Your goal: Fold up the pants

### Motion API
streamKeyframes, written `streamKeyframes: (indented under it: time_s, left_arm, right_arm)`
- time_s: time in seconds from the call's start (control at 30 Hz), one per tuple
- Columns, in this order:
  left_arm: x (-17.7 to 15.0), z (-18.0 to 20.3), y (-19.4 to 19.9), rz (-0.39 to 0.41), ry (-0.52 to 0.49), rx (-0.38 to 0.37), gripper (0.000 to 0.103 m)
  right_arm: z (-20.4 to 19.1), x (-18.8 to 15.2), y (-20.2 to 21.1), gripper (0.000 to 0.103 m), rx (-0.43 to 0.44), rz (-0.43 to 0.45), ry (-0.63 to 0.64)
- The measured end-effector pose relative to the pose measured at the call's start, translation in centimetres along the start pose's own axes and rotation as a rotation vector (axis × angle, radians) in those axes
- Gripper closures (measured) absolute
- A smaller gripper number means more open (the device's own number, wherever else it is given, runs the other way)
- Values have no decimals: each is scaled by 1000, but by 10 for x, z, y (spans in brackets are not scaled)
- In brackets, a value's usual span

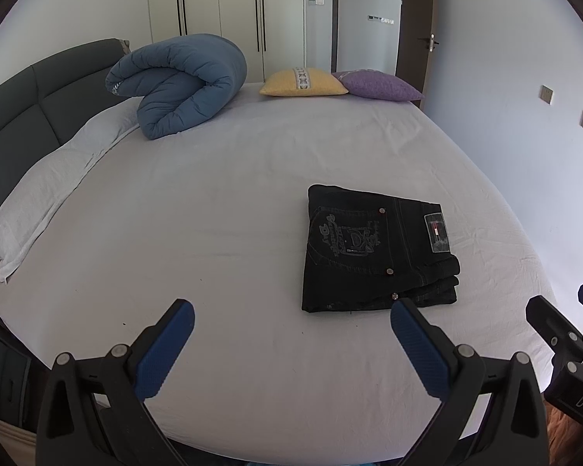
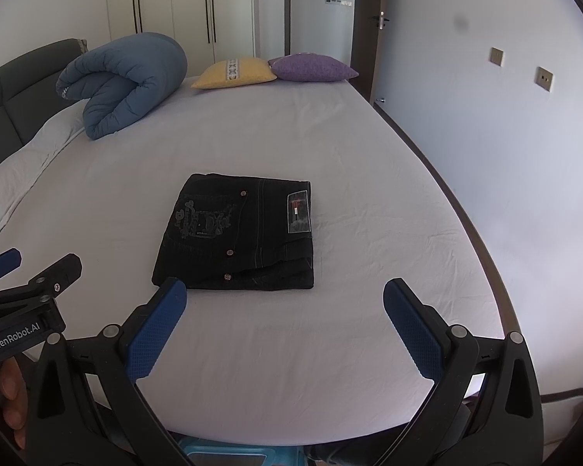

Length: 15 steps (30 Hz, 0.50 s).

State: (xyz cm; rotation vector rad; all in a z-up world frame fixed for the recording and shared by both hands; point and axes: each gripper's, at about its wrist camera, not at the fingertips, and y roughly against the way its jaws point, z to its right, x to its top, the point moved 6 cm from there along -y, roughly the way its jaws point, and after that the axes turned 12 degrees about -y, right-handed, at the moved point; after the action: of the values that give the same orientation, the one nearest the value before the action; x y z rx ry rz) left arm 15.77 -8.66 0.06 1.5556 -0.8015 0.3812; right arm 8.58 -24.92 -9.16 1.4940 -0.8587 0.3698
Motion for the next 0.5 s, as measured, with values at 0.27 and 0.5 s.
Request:
streamKeyframes:
  time_s: [0.27, 0.5]
  left_arm:
    - [-1, -1, -2, -3, -2, -4, 0]
    - [-2, -3, -2, -6, -4, -6, 0]
  right_arm:
    - [1, -3, -3, 0, 1, -12, -2]
    - [1, -4, -5, 0, 2, -17, -3]
